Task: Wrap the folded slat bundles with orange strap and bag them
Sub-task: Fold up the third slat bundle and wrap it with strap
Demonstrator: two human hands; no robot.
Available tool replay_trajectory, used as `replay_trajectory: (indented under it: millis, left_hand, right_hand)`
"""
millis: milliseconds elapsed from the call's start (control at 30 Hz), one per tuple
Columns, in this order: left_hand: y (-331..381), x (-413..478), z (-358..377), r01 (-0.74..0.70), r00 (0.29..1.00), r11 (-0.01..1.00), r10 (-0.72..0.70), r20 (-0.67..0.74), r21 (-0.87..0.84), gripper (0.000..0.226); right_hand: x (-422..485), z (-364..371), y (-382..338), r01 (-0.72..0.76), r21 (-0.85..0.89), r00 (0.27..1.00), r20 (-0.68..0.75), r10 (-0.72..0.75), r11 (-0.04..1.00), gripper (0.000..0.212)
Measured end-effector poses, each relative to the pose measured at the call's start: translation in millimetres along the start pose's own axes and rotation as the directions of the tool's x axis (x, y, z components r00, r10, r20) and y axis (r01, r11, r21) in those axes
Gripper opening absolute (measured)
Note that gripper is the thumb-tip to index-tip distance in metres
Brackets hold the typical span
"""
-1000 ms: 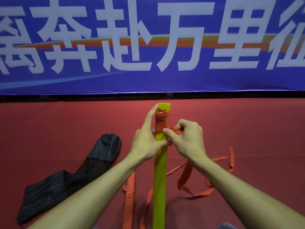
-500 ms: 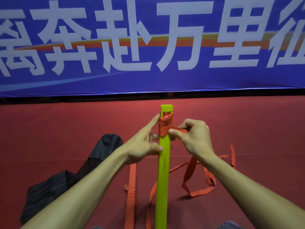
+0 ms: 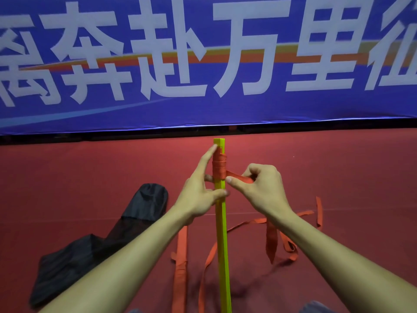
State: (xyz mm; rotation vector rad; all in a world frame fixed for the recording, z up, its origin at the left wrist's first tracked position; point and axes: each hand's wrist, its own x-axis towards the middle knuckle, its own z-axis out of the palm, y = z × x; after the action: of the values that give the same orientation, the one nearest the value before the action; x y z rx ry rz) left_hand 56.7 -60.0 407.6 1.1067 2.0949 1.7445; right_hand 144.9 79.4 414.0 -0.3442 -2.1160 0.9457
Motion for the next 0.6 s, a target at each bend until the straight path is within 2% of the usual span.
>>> replay_trajectory:
  millis: [100, 200, 267, 333, 400, 500, 600]
  left_hand:
    - [2, -2, 6, -0.016, 0.998, 0.983, 0.027, -0.060, 0.182, 0.100]
    - [5, -3, 10, -0.008, 0.991, 0.961, 0.045, -0.127, 0.275, 0.102]
    - [5, -2, 11, -0.007, 0.985, 0.963, 0.053, -0.162, 0.271, 0.109]
    - [2, 0, 9, 0.006, 0.984, 0.990, 0.019, -0.176, 0.141, 0.116]
    - [3, 0, 6, 0.066, 0.993, 0.998, -0.066, -0.101, -0.003, 0.112]
    - [5, 0, -1, 0.118, 0.987, 0.991, -0.110, 0.115, -0.064, 0.099]
    - [1, -1, -7, 0.120, 0.952, 0.987, -0.085, 0.293, -0.105, 0.109]
  right_hand:
    - [-3, 6, -5, -0.005, -0.028, 1.000, -0.015, 0.005, 1.000, 0.054]
    - [-2, 7, -5, -0.022, -0.065, 0.998, -0.053, 0.018, 0.998, 0.057]
    - [-1, 5, -4, -0.013, -0.065, 0.998, -0.062, 0.009, 0.998, 0.056]
    - [0, 3, -3, -0.012, -0.055, 0.998, -0.063, 0.008, 0.998, 0.056]
    - [1, 1, -2, -0.012, -0.051, 0.998, -0.067, 0.009, 0.999, 0.055]
    - [1, -2, 1, -0.021, -0.043, 0.997, -0.070, 0.018, 0.999, 0.052]
    - [2, -6, 4, -0.033, -0.004, 0.997, -0.077, 0.032, 0.999, 0.049]
